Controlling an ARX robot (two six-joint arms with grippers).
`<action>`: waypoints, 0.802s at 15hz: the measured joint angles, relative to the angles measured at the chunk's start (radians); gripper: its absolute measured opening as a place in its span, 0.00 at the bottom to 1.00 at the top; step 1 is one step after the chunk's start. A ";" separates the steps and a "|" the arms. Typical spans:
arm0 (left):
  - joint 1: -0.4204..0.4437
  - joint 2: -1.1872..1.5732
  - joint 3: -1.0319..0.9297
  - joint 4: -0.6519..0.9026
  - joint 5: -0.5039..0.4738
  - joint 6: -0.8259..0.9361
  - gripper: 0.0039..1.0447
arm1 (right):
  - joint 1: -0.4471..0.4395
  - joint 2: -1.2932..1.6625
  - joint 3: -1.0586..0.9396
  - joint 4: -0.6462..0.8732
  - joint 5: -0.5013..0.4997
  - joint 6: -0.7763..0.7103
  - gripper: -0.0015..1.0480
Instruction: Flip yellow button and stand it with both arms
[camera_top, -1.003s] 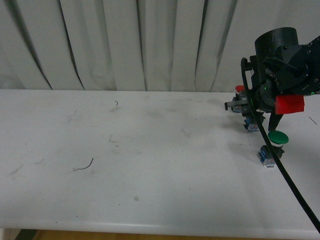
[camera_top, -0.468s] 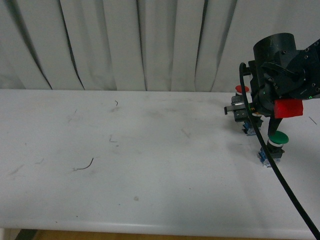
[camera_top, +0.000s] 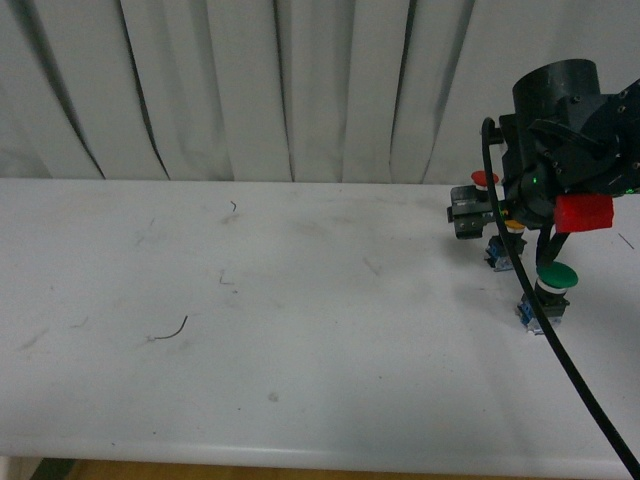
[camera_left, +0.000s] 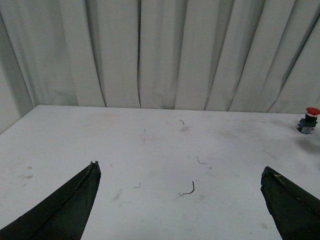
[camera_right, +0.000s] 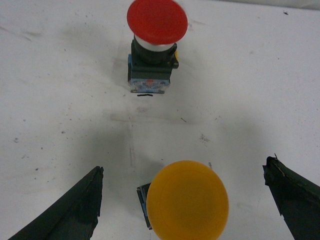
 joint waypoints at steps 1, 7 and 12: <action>0.000 0.000 0.000 0.000 0.000 0.000 0.94 | -0.006 -0.029 -0.023 0.013 -0.018 0.008 0.94; 0.000 0.000 0.000 0.000 0.000 0.000 0.94 | -0.087 -0.556 -0.469 0.358 -0.216 0.134 0.94; 0.000 0.000 0.000 0.000 0.000 0.000 0.94 | 0.007 -1.302 -1.049 0.358 -0.147 0.058 0.68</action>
